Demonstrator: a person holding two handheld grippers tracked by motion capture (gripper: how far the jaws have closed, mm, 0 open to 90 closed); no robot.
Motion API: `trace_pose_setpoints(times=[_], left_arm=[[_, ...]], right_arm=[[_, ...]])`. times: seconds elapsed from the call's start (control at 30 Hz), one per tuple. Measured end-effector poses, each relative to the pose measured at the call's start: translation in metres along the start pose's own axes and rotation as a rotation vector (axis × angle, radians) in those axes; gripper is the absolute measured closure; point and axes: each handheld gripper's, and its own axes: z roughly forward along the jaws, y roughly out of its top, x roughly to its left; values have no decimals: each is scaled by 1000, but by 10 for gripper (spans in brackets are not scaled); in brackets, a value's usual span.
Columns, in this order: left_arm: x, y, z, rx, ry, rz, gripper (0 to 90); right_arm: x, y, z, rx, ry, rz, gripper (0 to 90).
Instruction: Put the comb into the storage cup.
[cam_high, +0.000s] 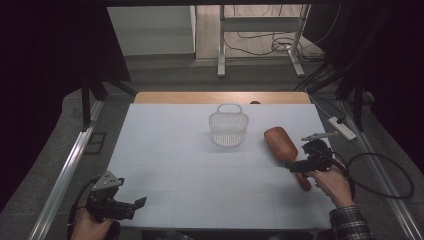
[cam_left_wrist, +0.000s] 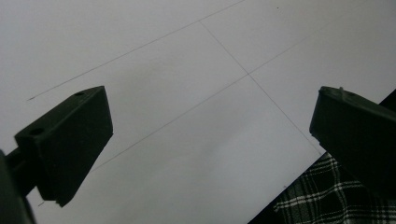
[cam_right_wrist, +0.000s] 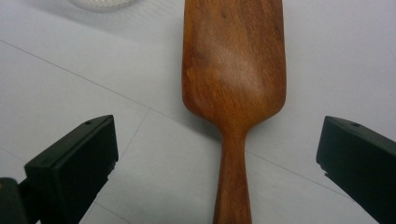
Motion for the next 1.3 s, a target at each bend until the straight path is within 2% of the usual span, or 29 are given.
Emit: trace_pose_setpoints(times=[0.4,0.6,0.7,0.83,0.93,1.07,1.3], left_arm=[[0,0,0,4,1,3,2],[-1,0,1,8,4,6,3],[-1,1,1,10,4,8,3],[-1,1,1,10,3,7,3],[-1,1,1,9,2,8,4],[-1,0,1,8,1,7,4],[-1,0,1,6,0,5,4]], right_arm=[[-4,8,10,35,-6,-3,0],[-6,15,14,64,-31,13,0],[-7,19,15,64,-27,25,0],[-8,22,18,76,-34,9,0],[-9,25,21,90,-42,15,0],[-10,25,24,105,-46,28,0],[-10,21,33,129,-59,16,0]])
